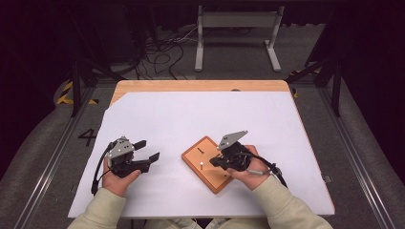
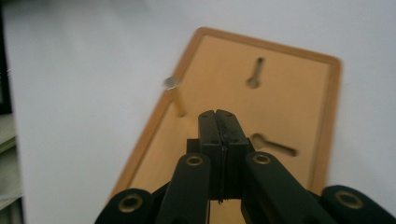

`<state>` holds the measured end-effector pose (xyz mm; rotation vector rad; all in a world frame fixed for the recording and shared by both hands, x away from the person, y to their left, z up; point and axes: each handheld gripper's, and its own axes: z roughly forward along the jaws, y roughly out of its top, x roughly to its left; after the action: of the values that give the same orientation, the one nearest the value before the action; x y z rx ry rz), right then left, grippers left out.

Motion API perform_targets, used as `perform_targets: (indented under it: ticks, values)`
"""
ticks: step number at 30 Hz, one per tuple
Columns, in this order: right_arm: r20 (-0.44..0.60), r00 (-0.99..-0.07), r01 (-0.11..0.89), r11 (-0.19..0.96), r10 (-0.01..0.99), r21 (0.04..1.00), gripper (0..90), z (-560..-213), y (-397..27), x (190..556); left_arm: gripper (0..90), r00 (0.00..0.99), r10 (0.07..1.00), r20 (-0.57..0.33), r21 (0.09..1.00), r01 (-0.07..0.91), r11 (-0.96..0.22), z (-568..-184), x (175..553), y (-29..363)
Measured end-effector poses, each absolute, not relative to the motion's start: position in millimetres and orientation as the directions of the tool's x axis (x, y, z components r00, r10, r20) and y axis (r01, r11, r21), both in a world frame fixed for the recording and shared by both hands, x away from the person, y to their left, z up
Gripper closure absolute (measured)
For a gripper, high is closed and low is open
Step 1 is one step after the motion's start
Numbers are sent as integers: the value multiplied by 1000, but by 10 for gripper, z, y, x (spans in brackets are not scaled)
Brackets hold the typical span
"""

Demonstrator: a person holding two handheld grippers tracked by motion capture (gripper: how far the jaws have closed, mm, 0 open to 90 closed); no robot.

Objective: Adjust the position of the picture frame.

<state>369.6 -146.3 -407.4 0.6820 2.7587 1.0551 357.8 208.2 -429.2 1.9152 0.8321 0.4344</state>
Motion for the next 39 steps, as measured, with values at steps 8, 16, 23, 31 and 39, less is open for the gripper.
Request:
perform_targets:
  ticks: [8,16,23,31,39]
  values:
    - [94,-938,321,730,335,603,900,-4158,-1277,3383,287,701,711,-53,878,372,-302,-4301,3602,2087]
    - [82,-949,301,793,305,529,900,-4344,-1133,3233,288,704,709,-54,878,371,-301,-4300,3624,2064]
    - [38,-949,290,815,314,501,900,-4333,-1172,3214,288,708,704,-61,876,375,-302,-4301,3640,2043]
    - [-2,-908,368,797,420,479,900,-4317,-1485,3331,289,712,699,-65,873,380,-306,-4302,3660,2002]
    - [-64,-864,415,778,500,472,900,-4307,-1789,3446,294,719,693,-56,870,375,-319,-4305,3678,1969]
